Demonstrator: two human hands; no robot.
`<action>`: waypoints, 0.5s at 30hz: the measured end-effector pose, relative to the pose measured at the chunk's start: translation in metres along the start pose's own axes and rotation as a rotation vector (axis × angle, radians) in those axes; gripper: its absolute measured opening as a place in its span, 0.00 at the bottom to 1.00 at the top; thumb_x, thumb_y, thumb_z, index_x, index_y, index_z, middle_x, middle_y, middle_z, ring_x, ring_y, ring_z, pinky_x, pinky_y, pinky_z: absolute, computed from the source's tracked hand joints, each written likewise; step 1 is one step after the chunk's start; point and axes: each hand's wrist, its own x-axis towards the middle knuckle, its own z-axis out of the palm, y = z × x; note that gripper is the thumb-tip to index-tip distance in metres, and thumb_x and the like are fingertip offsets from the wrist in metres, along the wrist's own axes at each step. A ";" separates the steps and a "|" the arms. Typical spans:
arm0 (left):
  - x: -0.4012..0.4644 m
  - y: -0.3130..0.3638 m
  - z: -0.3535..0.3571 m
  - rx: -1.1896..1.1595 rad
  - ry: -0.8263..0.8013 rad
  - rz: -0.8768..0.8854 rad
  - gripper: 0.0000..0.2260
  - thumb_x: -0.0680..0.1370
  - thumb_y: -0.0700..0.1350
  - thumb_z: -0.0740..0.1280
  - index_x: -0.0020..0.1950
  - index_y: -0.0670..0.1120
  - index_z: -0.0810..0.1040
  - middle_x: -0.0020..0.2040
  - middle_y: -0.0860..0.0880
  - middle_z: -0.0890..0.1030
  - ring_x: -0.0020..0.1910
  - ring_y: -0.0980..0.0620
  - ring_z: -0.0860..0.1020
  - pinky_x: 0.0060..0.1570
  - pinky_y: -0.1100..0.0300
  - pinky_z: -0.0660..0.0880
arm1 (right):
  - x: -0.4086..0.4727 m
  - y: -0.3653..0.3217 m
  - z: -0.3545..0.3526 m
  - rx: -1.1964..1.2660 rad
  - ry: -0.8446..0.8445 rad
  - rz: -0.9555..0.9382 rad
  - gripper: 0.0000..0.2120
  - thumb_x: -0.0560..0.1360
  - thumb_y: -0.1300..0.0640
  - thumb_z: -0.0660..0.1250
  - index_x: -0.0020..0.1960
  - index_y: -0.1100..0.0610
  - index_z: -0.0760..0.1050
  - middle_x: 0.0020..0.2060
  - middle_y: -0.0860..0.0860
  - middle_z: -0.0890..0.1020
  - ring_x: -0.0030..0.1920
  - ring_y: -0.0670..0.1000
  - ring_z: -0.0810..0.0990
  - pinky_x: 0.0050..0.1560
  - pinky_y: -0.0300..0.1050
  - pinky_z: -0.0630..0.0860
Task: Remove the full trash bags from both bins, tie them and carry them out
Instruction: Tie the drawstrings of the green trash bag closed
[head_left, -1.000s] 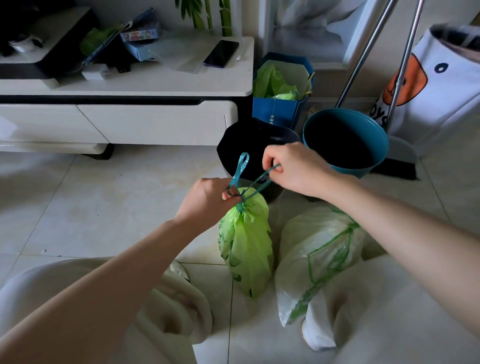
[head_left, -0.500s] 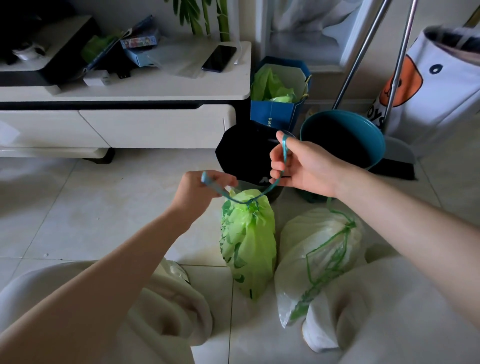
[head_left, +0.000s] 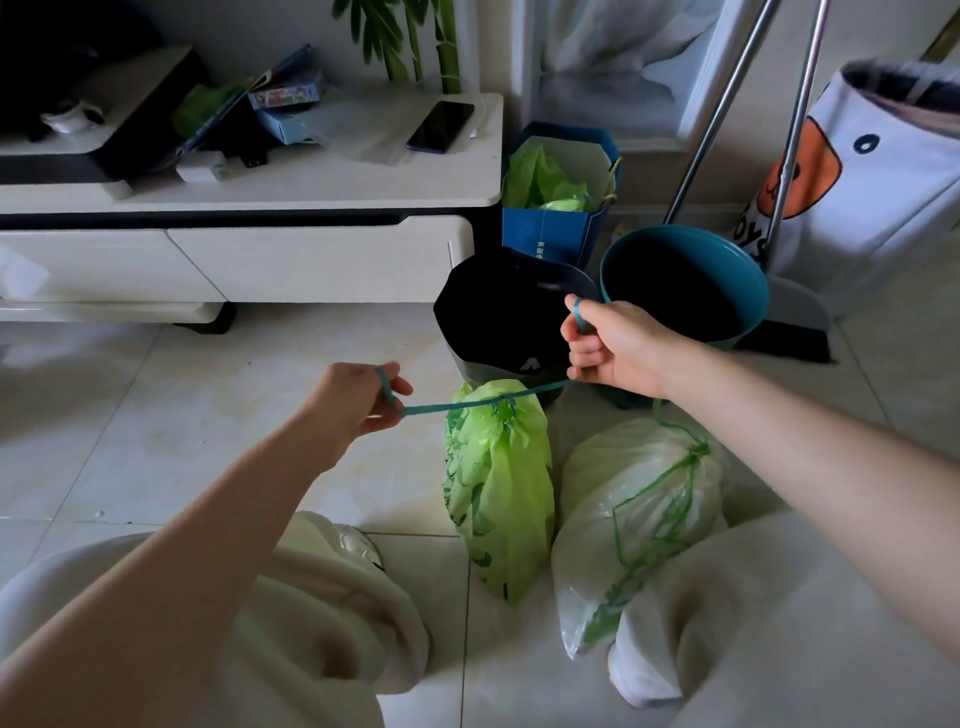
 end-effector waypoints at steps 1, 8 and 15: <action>0.004 -0.006 -0.002 0.081 0.009 0.001 0.15 0.80 0.44 0.62 0.37 0.38 0.80 0.22 0.47 0.76 0.26 0.51 0.77 0.33 0.61 0.79 | 0.003 0.005 -0.003 -0.025 0.033 0.007 0.21 0.80 0.48 0.57 0.32 0.57 0.69 0.20 0.47 0.62 0.22 0.47 0.59 0.32 0.43 0.68; 0.023 -0.035 -0.022 0.626 0.019 0.019 0.17 0.79 0.45 0.63 0.33 0.40 0.82 0.26 0.46 0.81 0.26 0.52 0.77 0.39 0.58 0.77 | 0.017 0.022 -0.023 -0.049 0.209 0.028 0.21 0.81 0.50 0.55 0.32 0.58 0.68 0.18 0.47 0.61 0.18 0.46 0.59 0.34 0.44 0.69; 0.019 -0.026 -0.025 0.620 -0.068 -0.125 0.10 0.77 0.40 0.66 0.38 0.38 0.81 0.26 0.47 0.82 0.22 0.53 0.74 0.30 0.63 0.69 | 0.013 0.017 -0.024 -0.092 0.237 -0.008 0.13 0.79 0.61 0.56 0.37 0.62 0.72 0.30 0.56 0.72 0.28 0.52 0.71 0.36 0.47 0.76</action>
